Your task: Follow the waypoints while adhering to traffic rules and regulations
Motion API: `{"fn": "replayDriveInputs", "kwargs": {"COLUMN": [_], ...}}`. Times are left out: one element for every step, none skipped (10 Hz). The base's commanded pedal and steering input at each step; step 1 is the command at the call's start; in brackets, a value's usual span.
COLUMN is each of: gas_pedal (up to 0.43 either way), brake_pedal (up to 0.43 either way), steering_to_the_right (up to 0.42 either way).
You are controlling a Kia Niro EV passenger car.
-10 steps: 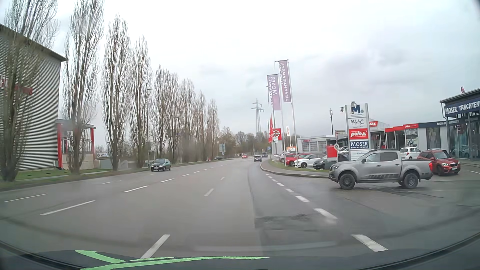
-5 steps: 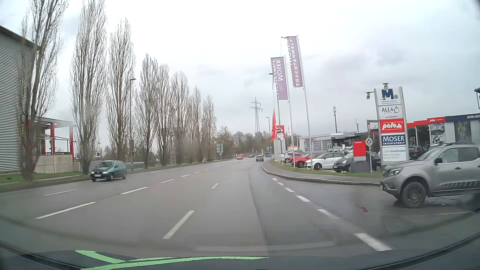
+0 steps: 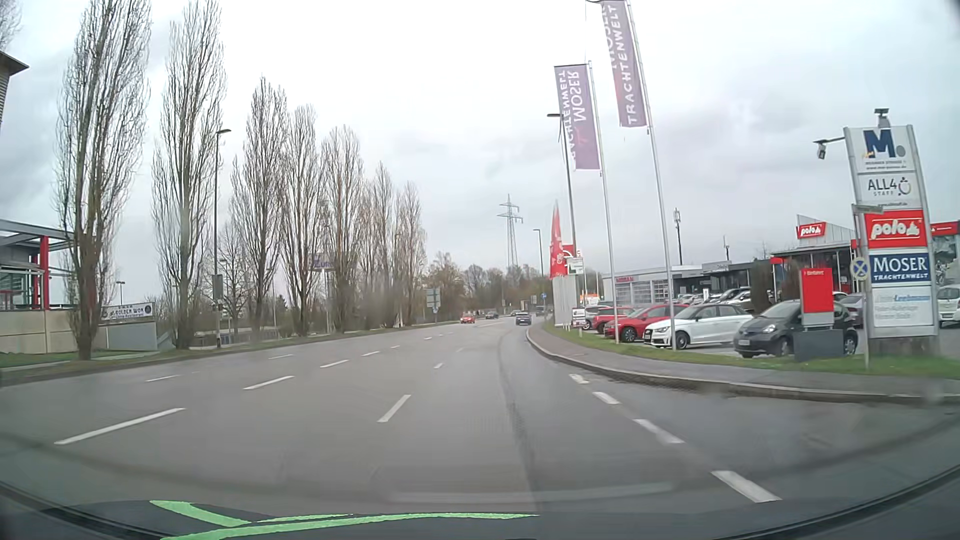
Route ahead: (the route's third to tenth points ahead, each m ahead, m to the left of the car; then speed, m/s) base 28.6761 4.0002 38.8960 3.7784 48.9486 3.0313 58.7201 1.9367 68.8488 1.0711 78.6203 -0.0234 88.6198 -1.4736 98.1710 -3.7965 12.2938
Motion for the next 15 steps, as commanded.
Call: {"fn": "replayDriveInputs", "kwargs": {"gas_pedal": [0.0, 0.047, 0.059, 0.067, 0.079, 0.087, 0.087, 0.098, 0.098, 0.098, 0.098, 0.098, 0.098, 0.098, 0.098], "brake_pedal": [0.0, 0.0, 0.0, 0.0, 0.0, 0.0, 0.0, 0.0, 0.0, 0.0, 0.0, 0.0, 0.0, 0.0, 0.0], "steering_to_the_right": [0.003, 0.004, 0.005, 0.005, 0.005, 0.005, 0.006, 0.005, 0.005, 0.005, 0.005, 0.005, 0.005, 0.005, 0.005]}}
